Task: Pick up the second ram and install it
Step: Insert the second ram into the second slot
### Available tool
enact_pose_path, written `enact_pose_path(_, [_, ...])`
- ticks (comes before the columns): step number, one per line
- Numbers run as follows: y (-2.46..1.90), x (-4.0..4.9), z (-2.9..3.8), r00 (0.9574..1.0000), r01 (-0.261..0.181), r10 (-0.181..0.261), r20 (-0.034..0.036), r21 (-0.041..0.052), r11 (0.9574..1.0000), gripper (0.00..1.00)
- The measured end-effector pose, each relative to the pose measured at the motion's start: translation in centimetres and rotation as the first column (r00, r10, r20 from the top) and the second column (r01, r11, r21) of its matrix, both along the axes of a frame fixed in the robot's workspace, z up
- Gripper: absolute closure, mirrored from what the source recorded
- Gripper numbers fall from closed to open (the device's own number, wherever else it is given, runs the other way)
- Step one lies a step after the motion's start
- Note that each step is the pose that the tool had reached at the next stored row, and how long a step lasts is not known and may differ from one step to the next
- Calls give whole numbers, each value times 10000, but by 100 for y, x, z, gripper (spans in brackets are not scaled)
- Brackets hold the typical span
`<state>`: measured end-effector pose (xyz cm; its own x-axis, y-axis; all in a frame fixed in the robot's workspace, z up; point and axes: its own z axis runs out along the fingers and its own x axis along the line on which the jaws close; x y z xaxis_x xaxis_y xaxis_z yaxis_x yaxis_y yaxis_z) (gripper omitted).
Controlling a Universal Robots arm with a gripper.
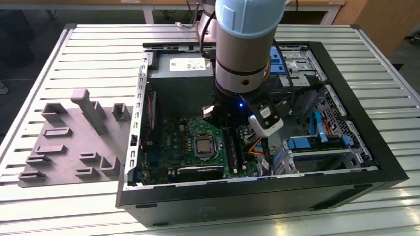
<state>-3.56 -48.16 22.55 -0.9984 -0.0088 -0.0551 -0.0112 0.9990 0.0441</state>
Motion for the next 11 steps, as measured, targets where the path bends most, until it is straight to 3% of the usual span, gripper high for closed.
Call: enact_pose_path(11, [0,-9,-1,10000,-1,1,0,-8,10000,89])
